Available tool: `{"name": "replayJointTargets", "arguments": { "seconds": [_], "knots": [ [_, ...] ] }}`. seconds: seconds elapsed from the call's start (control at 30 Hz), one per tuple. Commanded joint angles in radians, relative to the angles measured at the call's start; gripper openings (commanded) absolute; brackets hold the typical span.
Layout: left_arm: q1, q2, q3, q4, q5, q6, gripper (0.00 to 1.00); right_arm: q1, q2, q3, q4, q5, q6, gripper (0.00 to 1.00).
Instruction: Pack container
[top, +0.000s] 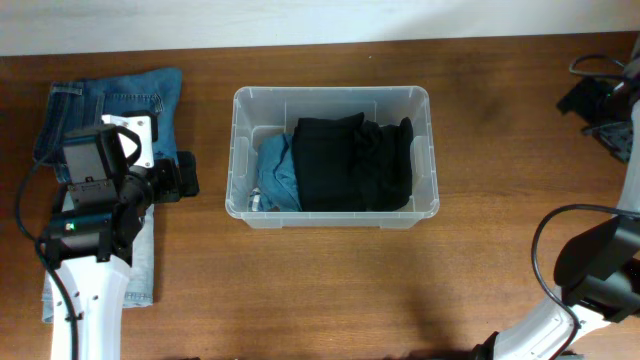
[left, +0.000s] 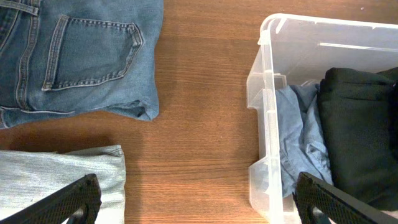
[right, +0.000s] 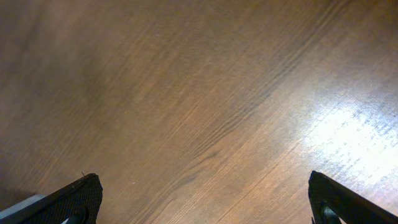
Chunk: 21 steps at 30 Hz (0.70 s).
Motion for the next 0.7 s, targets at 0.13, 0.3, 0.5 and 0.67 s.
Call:
{"name": "replayJointTargets", "arguments": {
  "seconds": [0.13,0.3,0.5,0.67],
  "knots": [
    [0.003,0.002,0.0,0.003,-0.003,-0.01,1.0,-0.022,0.025,-0.003,-0.014,0.005,0.008,0.98],
    [0.003,0.002,0.0,0.015,-0.003,-0.01,0.99,-0.021,0.027,-0.003,-0.039,0.055,0.005,0.98],
    [0.003,0.002,0.0,0.032,0.027,-0.011,1.0,-0.021,0.029,-0.003,-0.042,0.091,0.005,0.98],
    [0.003,0.002,0.0,0.032,0.187,-0.01,0.99,-0.021,0.029,-0.003,-0.043,0.091,0.005,0.98]
  ]
}}
